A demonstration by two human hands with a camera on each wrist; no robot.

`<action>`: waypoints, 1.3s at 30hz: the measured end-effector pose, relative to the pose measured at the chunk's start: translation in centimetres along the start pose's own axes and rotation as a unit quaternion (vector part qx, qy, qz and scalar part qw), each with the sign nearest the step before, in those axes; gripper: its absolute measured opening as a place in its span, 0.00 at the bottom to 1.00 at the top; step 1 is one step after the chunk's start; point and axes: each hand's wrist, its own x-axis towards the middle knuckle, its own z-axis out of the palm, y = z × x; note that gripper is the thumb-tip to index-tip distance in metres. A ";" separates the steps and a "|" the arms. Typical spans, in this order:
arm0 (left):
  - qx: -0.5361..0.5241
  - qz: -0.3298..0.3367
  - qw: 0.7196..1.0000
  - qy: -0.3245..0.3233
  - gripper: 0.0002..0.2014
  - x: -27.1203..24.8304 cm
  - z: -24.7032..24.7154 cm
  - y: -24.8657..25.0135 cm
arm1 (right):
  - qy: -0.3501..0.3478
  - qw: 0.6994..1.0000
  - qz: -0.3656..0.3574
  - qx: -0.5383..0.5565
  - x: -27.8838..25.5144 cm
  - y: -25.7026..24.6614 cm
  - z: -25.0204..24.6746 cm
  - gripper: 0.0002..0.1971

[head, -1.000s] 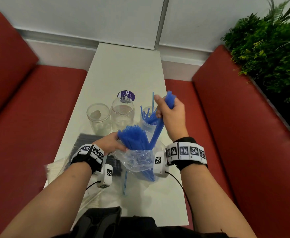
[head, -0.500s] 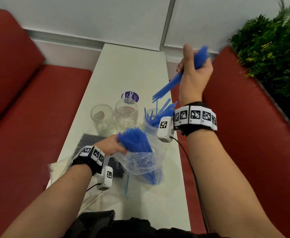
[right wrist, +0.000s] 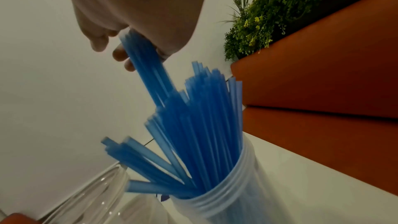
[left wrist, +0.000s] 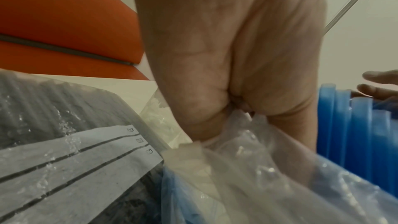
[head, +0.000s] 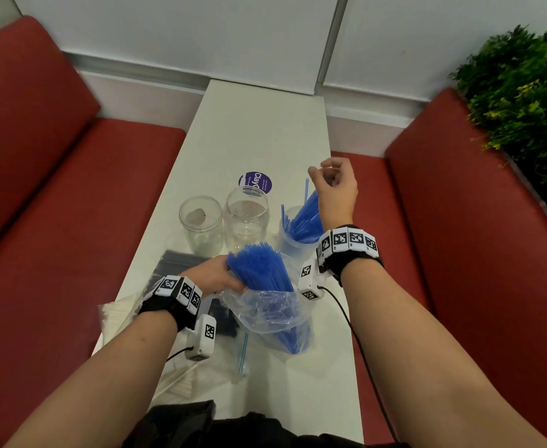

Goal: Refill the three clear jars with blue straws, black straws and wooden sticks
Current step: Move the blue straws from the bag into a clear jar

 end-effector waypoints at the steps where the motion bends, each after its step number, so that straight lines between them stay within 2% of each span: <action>1: 0.006 -0.001 1.000 0.001 0.29 0.0 0.0 0.0 | 0.007 1.000 -0.015 0.001 0.1 -0.1 -0.2 0.08; 4: 0.014 -0.004 1.000 0.006 0.29 0.1 0.1 0.0 | 0.016 0.995 -0.095 -0.035 -0.2 -0.8 -0.6 0.04; 5: 0.017 -0.005 1.000 0.007 0.28 0.1 0.1 0.0 | 0.011 0.990 -0.124 -0.066 -0.5 -0.8 -0.6 0.06; 6: 0.020 -0.006 1.000 0.008 0.28 0.2 0.1 0.1 | -0.009 0.984 -0.147 -0.104 -0.8 -0.7 -0.5 0.09; 8: 0.027 -0.009 1.000 0.008 0.28 0.1 0.1 0.2 | -0.095 0.959 -0.157 -0.215 -1.5 0.0 -0.1 0.17; 9: 0.030 -0.009 0.999 0.010 0.29 0.1 0.2 0.3 | -0.145 0.934 -0.144 -0.294 -2.0 0.5 0.0 0.22; 11: 0.032 -0.008 0.999 0.012 0.29 0.1 0.2 0.4 | -0.217 0.858 -0.118 -0.451 -2.7 1.8 0.2 0.28; 12: 0.034 -0.007 0.999 0.014 0.29 0.1 0.3 0.5 | -0.237 0.827 -0.112 -0.498 -3.1 2.3 0.1 0.28; 13: 0.037 -0.006 0.999 0.015 0.28 0.1 0.3 0.5 | -0.249 0.812 -0.106 -0.517 -3.3 2.7 0.0 0.28; 14: 0.041 -0.006 0.999 0.016 0.28 0.0 0.3 0.4 | -0.255 0.814 -0.102 -0.513 -3.4 2.8 -0.1 0.27; 16: 0.043 -0.004 0.999 0.016 0.27 -0.1 0.2 0.3 | -0.236 0.850 -0.113 -0.457 -3.4 2.3 -0.4 0.24; 18: 0.036 -0.003 0.999 0.013 0.27 -0.2 0.2 0.2 | -0.166 0.905 -0.155 -0.360 -3.4 1.6 -1.1 0.19; 20: 0.028 -0.003 0.999 0.014 0.27 -0.3 0.3 0.3 | -0.076 0.936 -0.215 -0.269 -3.9 0.8 -1.7 0.12; 21: 0.026 -0.003 1.000 0.015 0.26 -0.3 0.3 0.3 | -0.059 0.946 -0.225 -0.227 -4.5 0.4 -2.0 0.09; 24: 0.020 -0.001 1.000 0.015 0.27 -0.2 0.5 0.4 | -0.123 0.967 -0.173 -0.143 -6.5 0.3 -2.3 0.06; 29: 0.007 0.001 1.000 0.017 0.33 0.0 0.7 0.4 | -0.229 0.962 -0.060 -0.135 -10.1 3.1 -2.4 0.06; 32: 0.008 0.003 1.000 0.023 0.33 0.0 0.8 0.4 | -0.276 0.951 0.046 -0.133 -11.6 4.9 -2.8 0.19; 35: 0.015 0.000 1.000 0.024 0.36 -0.2 0.9 0.4 | -0.344 0.917 0.141 -0.146 -12.5 6.2 -3.3 0.34; 37: 0.026 -0.004 0.999 0.029 0.36 -0.2 1.0 0.5 | -0.372 0.901 0.155 -0.159 -12.8 6.5 -3.5 0.36; 39: 0.028 -0.005 0.999 0.029 0.35 -0.3 1.1 0.5 | -0.363 0.900 0.134 -0.202 -12.9 6.6 -3.5 0.33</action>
